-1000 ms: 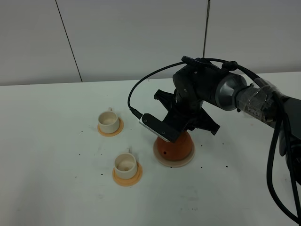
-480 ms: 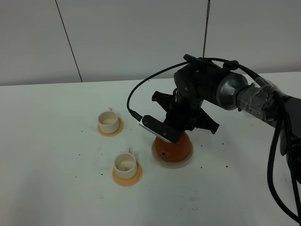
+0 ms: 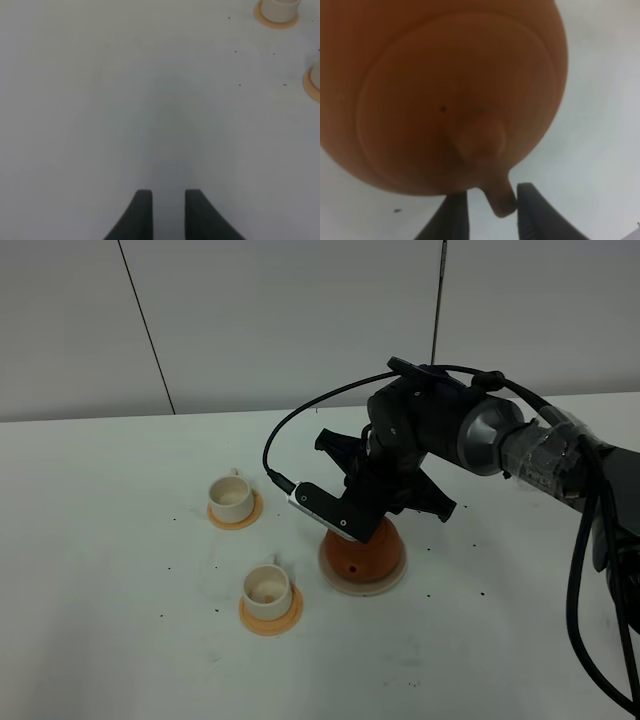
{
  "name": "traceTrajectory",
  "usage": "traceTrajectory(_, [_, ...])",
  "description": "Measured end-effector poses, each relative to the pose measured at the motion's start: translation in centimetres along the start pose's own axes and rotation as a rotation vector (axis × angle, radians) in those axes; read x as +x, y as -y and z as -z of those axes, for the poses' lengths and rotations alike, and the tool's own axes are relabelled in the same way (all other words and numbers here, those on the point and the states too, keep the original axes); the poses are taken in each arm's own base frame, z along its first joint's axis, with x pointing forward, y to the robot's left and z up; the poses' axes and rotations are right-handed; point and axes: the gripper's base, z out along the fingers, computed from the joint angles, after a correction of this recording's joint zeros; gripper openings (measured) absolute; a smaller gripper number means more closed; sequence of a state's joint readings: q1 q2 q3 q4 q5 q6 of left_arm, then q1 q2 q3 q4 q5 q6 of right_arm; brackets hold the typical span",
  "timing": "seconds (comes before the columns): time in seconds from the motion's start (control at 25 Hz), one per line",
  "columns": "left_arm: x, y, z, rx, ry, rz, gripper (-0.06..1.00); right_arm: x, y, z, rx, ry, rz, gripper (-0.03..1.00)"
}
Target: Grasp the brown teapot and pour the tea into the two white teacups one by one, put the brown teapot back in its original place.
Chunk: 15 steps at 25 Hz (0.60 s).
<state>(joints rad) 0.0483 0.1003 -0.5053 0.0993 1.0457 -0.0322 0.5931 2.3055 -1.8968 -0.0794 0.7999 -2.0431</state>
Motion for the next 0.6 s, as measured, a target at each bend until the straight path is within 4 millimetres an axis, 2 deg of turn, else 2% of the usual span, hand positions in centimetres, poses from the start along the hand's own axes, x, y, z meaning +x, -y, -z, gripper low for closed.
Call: traceTrajectory(0.6, [0.00,0.00,0.00,0.000,0.000,0.000,0.23,0.24,-0.09,-0.29,-0.003,-0.026,0.002,0.23])
